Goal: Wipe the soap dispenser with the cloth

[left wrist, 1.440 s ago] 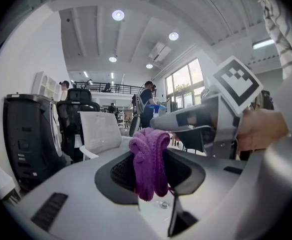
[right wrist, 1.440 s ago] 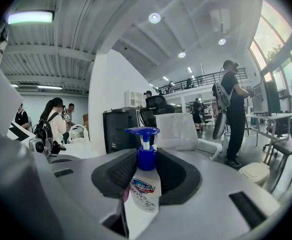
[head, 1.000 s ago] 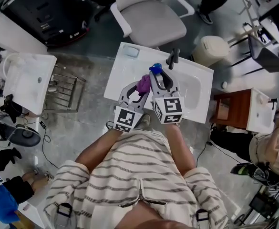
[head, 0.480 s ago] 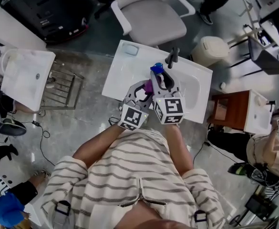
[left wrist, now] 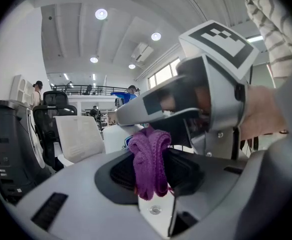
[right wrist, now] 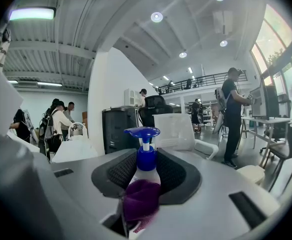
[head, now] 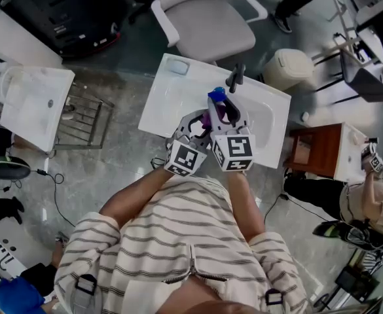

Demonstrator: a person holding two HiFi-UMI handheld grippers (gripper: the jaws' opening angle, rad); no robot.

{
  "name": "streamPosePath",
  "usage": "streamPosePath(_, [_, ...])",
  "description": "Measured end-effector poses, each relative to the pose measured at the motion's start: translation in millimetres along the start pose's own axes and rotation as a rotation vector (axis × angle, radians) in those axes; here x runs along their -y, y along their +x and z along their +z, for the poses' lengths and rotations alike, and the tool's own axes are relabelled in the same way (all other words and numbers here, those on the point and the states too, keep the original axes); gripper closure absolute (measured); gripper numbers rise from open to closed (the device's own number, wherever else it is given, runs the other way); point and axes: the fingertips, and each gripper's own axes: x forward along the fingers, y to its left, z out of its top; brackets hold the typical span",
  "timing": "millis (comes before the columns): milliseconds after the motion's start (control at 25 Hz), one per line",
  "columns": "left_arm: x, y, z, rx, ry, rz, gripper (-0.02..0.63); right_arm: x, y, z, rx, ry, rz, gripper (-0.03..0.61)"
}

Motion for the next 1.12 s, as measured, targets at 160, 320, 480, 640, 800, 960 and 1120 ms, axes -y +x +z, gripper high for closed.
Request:
streamPosePath(160, [3,3,-7,-0.015,-0.011,-0.013,0.483,-1,-3,2,0.006,0.002,0.003,0.448])
streamPosePath(320, [6,5,-13,-0.037,-0.017,-0.018,0.483,0,-7,3,0.010,0.007,-0.001,0.448])
streamPosePath(480, [9,6,-18,-0.042,-0.013,-0.022,0.483,0,-11,6,0.017,0.010,-0.006,0.448])
streamPosePath(640, [11,4,-19,-0.053,-0.013,-0.024,0.483,3,-14,8,0.023,0.017,-0.008,0.448])
streamPosePath(800, [10,-1,-23,-0.062,-0.013,-0.019,0.483,4,-17,8,0.024,0.021,-0.016,0.448])
streamPosePath(960, [6,-9,-29,-0.072,-0.012,-0.006,0.483,5,-20,7,0.026,0.023,-0.024,0.448])
streamPosePath(1120, [2,-15,-28,-0.066,-0.014,0.001,0.483,6,-22,6,0.027,0.024,-0.027,0.448])
